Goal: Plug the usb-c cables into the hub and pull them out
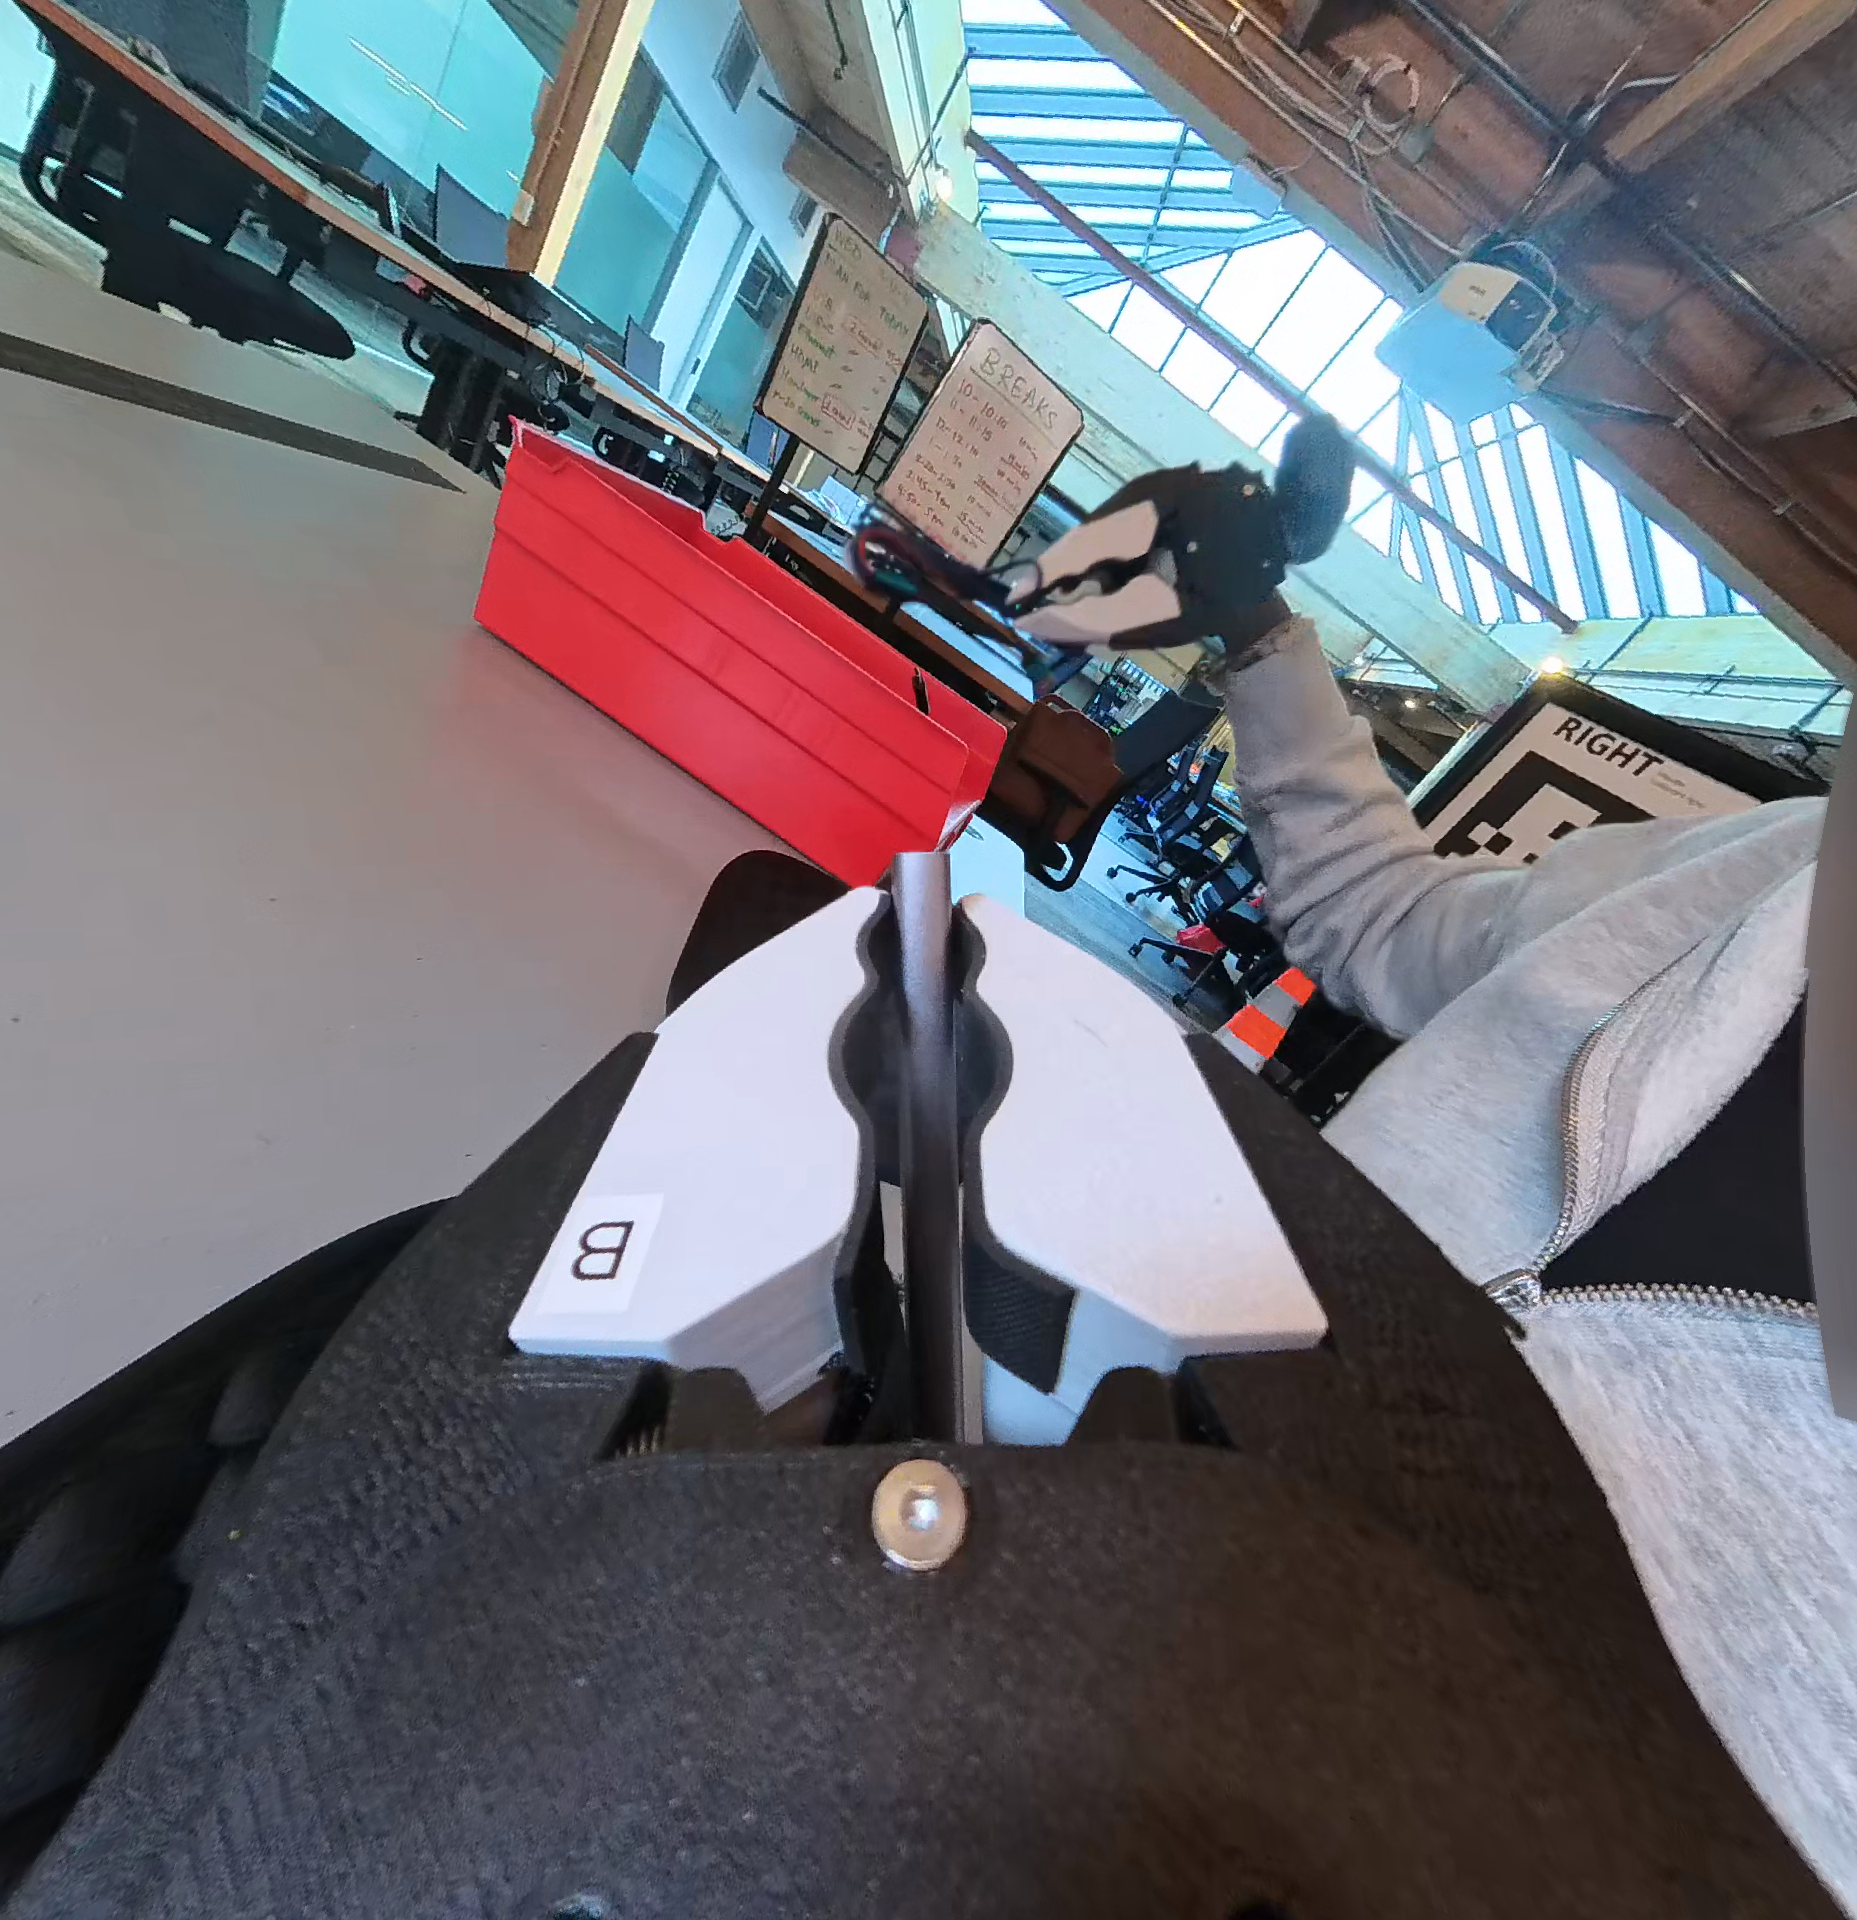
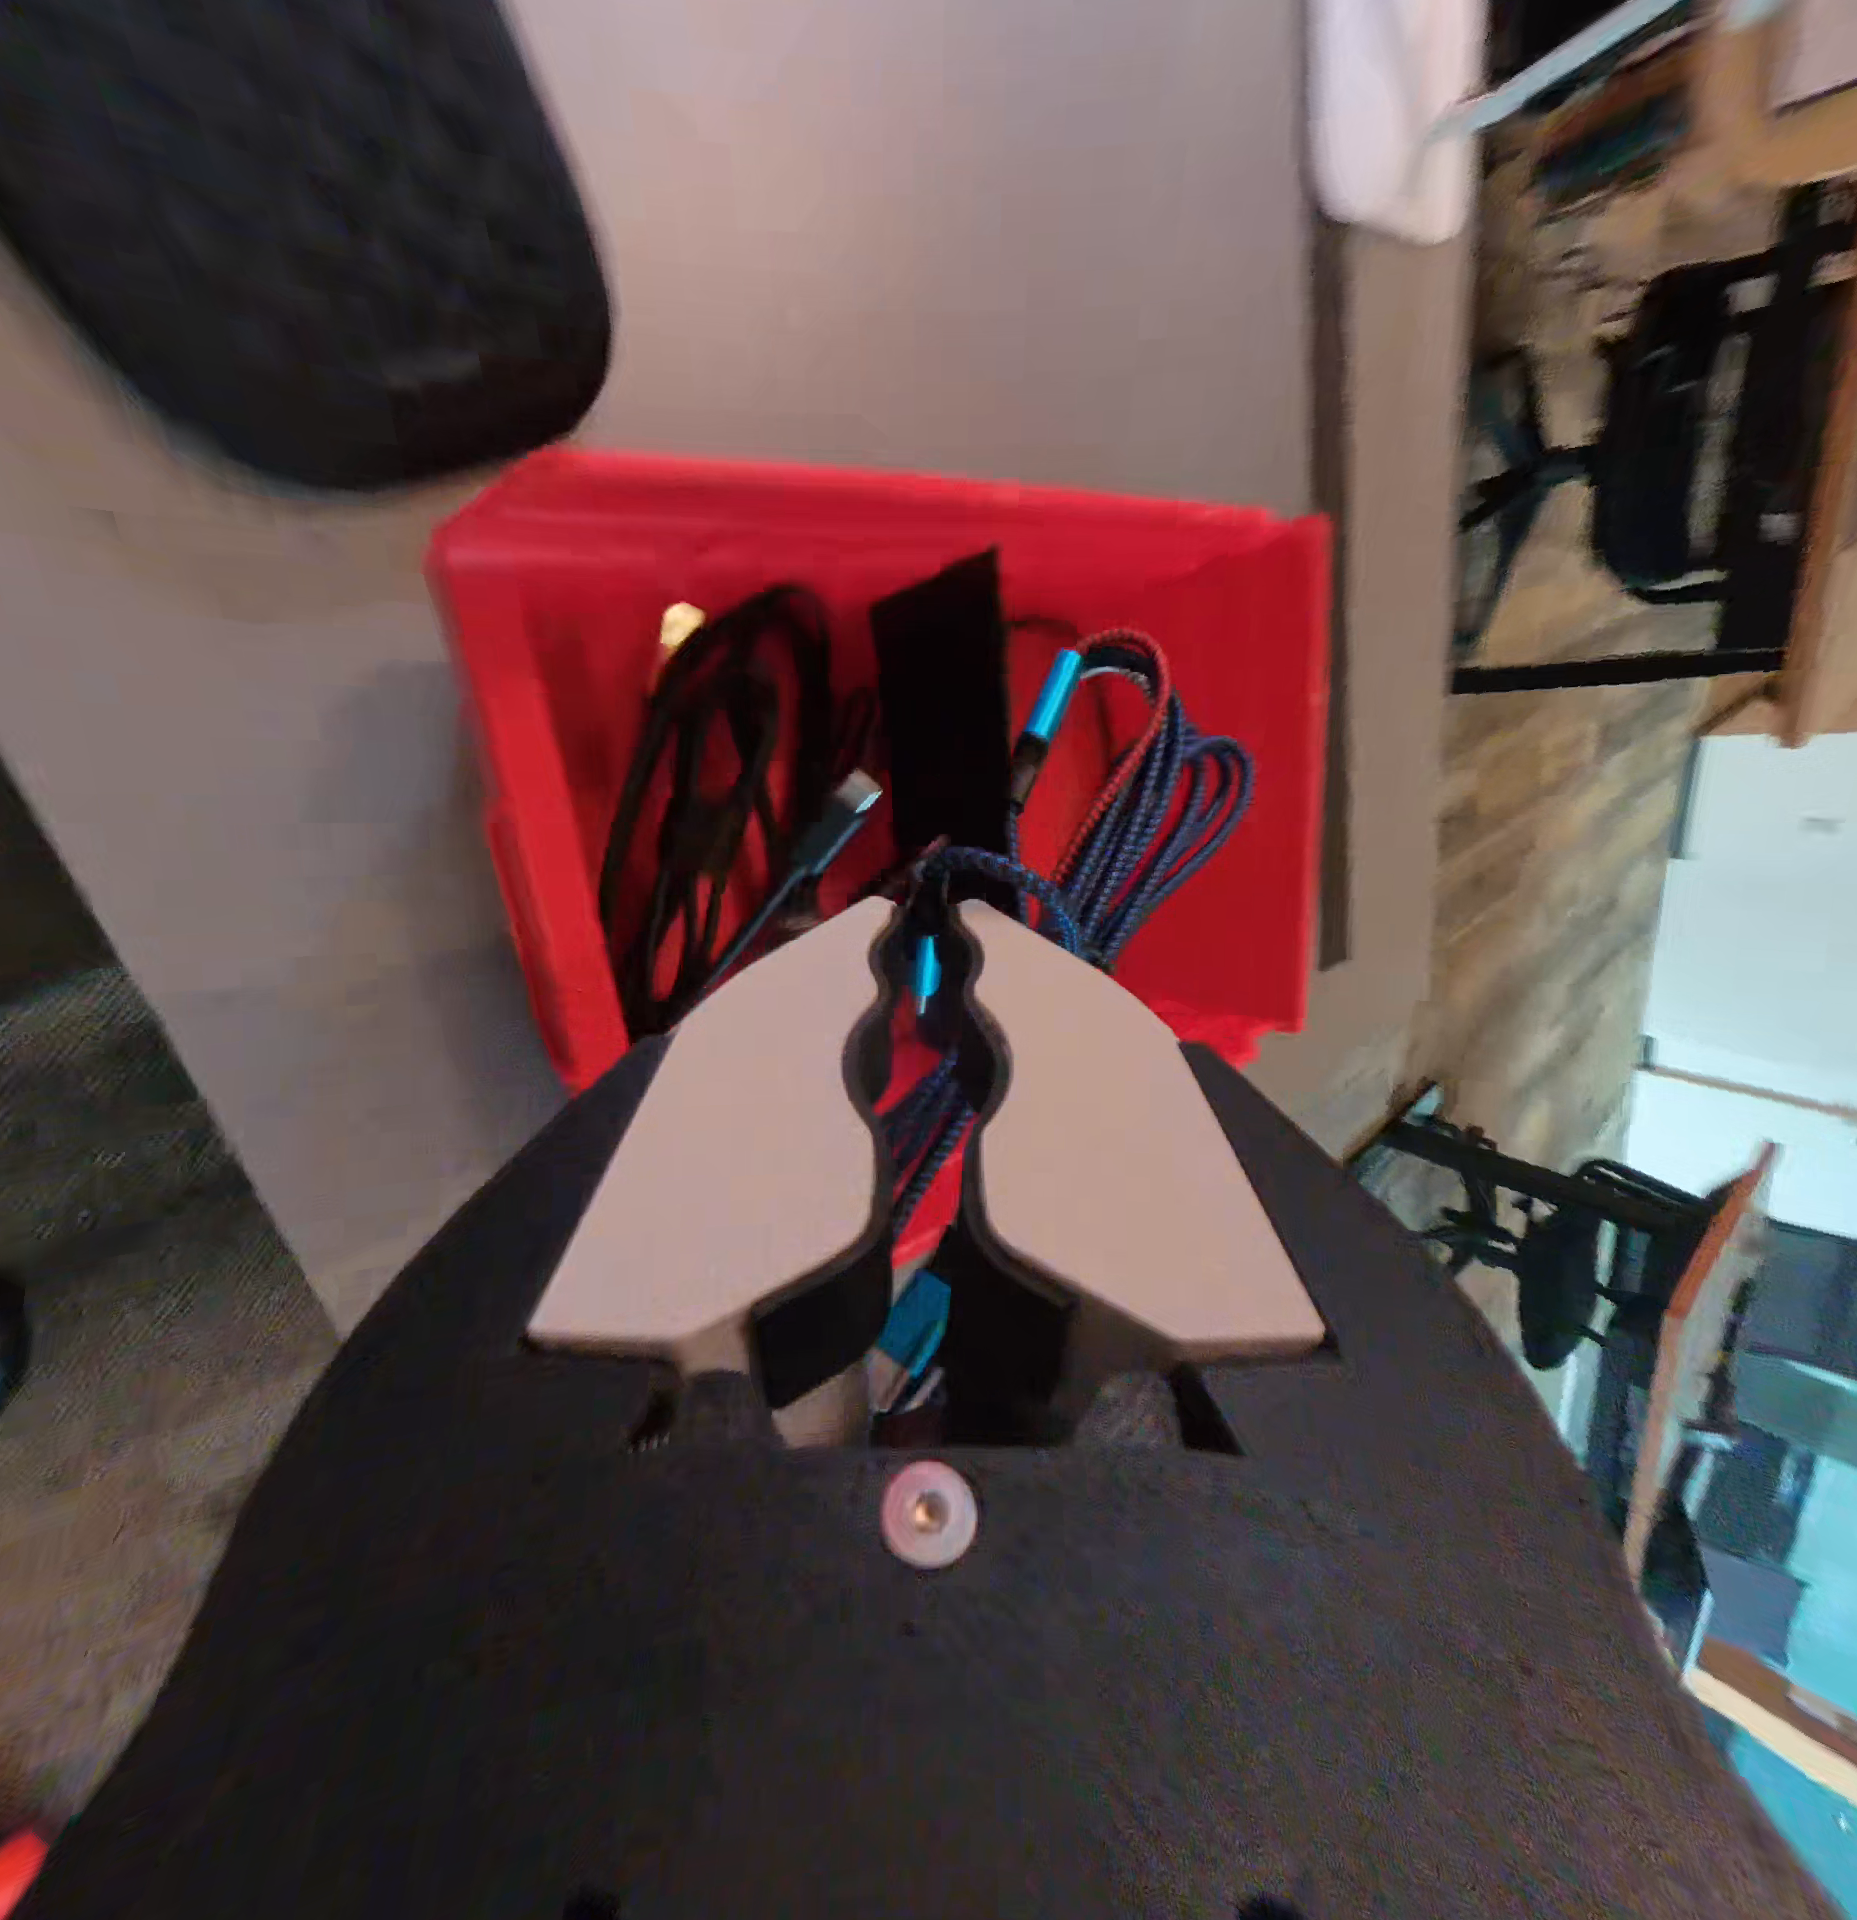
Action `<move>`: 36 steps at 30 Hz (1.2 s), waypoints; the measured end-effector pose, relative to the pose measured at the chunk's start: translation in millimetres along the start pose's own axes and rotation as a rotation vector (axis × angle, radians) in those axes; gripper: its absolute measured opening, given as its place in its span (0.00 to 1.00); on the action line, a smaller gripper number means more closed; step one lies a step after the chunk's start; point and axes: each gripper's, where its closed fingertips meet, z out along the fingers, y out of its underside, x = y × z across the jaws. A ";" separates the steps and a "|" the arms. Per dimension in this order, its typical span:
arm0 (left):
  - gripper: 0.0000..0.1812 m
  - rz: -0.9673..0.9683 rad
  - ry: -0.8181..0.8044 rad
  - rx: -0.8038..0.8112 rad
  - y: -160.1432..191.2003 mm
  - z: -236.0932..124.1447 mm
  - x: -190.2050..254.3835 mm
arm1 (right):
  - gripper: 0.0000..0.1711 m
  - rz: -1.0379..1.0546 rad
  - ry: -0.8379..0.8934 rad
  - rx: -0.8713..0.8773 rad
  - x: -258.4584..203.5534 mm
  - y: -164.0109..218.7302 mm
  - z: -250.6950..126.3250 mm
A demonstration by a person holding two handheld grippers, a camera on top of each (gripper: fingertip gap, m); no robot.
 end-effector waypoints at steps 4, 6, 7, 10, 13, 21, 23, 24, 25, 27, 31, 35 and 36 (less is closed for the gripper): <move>0.05 -0.008 0.004 0.008 -1.1 -0.8 -0.3 | 0.04 -0.001 -0.239 0.027 -36.9 0.0 32.3; 0.05 -0.008 0.004 0.011 -1.5 -1.0 -0.3 | 0.04 0.017 -0.345 -0.007 -54.2 8.9 51.3; 0.05 -0.008 0.004 0.013 -1.6 -1.0 -0.3 | 0.04 0.017 -0.370 -0.051 -58.6 18.5 60.9; 0.05 -0.013 0.009 0.013 -1.7 -1.1 -0.3 | 0.05 0.055 -0.389 -0.110 -59.1 38.9 83.2; 0.05 -0.016 0.013 0.016 -2.3 -1.4 -0.2 | 0.05 0.064 -0.345 -0.158 -47.7 54.1 94.9; 0.05 -0.015 0.020 0.025 -3.2 -2.1 0.7 | 0.05 -0.004 -0.323 -0.304 -47.2 63.7 102.9; 0.05 -0.013 0.019 0.027 -3.4 -2.2 0.8 | 0.12 0.082 -0.349 -0.319 -48.4 62.3 97.2; 0.05 -0.013 0.019 0.028 -3.5 -2.3 0.8 | 0.15 0.127 -0.352 -0.307 -47.3 59.7 94.0; 0.05 -0.014 0.020 0.029 -3.6 -2.3 0.9 | 0.19 0.163 -0.349 -0.287 -45.4 56.5 90.2; 0.05 -0.014 0.023 0.031 -4.0 -2.6 1.3 | 0.27 0.213 -0.320 -0.248 -38.8 50.2 81.1; 0.05 -0.013 0.023 0.037 -4.5 -2.8 1.6 | 0.31 0.269 -0.205 -0.158 -19.6 31.1 56.5; 0.06 -0.013 0.026 0.055 -8.5 -4.7 0.1 | 0.31 0.382 0.054 0.099 11.7 -29.0 27.9; 0.06 -0.016 0.030 0.069 -11.2 -5.5 -0.1 | 0.30 0.423 0.089 0.236 11.6 -59.7 20.5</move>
